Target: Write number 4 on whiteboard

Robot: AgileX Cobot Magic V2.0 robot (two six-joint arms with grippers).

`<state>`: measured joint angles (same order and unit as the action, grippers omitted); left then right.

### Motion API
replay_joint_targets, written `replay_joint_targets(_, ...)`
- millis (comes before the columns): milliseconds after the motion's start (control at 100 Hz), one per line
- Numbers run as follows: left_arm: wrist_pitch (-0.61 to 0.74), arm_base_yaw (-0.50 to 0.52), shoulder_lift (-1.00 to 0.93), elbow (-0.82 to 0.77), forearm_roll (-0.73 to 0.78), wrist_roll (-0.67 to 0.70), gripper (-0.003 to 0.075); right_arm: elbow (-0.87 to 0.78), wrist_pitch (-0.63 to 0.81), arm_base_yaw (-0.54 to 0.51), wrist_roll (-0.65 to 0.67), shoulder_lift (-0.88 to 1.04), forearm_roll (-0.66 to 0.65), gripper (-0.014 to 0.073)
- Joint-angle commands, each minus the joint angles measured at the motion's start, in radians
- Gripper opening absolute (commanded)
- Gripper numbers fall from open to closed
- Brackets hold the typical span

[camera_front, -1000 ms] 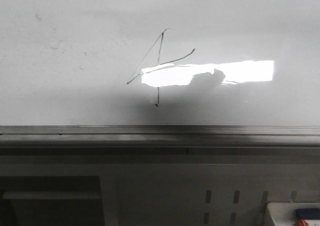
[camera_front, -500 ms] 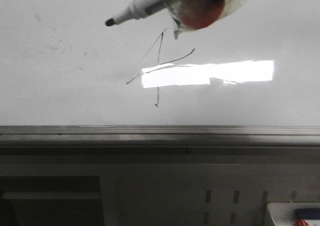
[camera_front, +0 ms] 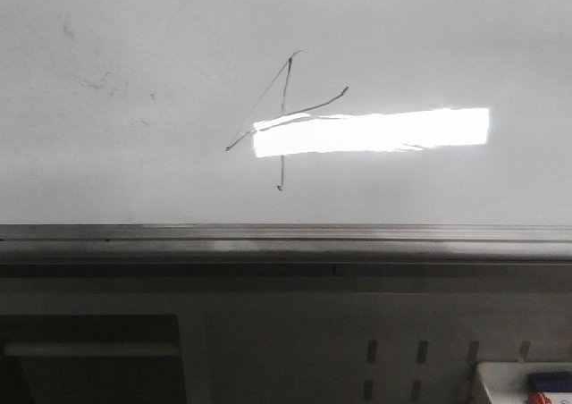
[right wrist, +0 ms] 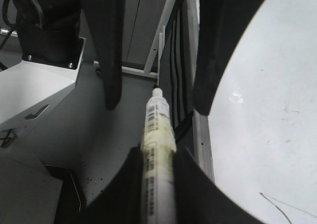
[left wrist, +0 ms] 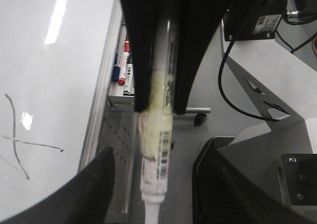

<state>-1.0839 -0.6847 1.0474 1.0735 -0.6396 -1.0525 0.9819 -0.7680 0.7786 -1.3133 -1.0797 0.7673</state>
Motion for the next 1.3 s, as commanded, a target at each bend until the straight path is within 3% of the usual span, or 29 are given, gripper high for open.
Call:
replay_joint_targets(0, 0.026, -0.024, 0.002, 0.034, -0.047, -0.006, 0.0364, 0.035, 0.054, 0.022, -0.012, -0.002, 0.031, -0.0045)
replay_joint_targets(120, 0.026, -0.026, 0.016, 0.034, -0.047, -0.004, 0.0298, 0.036, 0.081, 0.049, -0.012, -0.014, 0.031, -0.0045)
replay_joint_targets(320, 0.031, -0.026, 0.041, 0.034, -0.045, 0.002, 0.0052, 0.061, 0.087, 0.069, -0.012, -0.014, 0.033, -0.0045)
replay_joint_targets(410, 0.020, -0.026, 0.055, 0.034, -0.045, 0.002, -0.0020, 0.067, 0.085, 0.069, -0.012, -0.014, 0.035, -0.0045)
replay_joint_targets(770, 0.013, -0.026, 0.058, 0.034, -0.045, 0.002, -0.0020, 0.067, 0.109, 0.069, 0.006, -0.014, 0.062, -0.0027)
replay_joint_targets(840, 0.013, -0.026, 0.056, 0.034, -0.045, 0.002, -0.0020, 0.067, 0.127, 0.063, 0.013, -0.010, 0.062, 0.0051)
replay_joint_targets(990, 0.018, -0.001, 0.030, 0.032, -0.045, 0.006, -0.0020, 0.067, 0.181, 0.011, 0.062, 0.003, 0.060, 0.0355)
replay_joint_targets(1060, 0.040, 0.027, 0.009, 0.021, -0.045, 0.034, -0.0020, 0.067, 0.187, -0.036, 0.064, 0.026, 0.060, 0.0437)
replay_joint_targets(1170, 0.132, 0.089, -0.037, -0.030, -0.045, 0.081, -0.0020, 0.067, 0.187, -0.130, 0.097, 0.070, 0.060, 0.0431)
replay_joint_targets(1290, 0.362, 0.153, -0.097, -0.139, -0.079, 0.177, -0.0020, 0.065, 0.170, -0.234, 0.192, 0.118, 0.060, 0.0335)
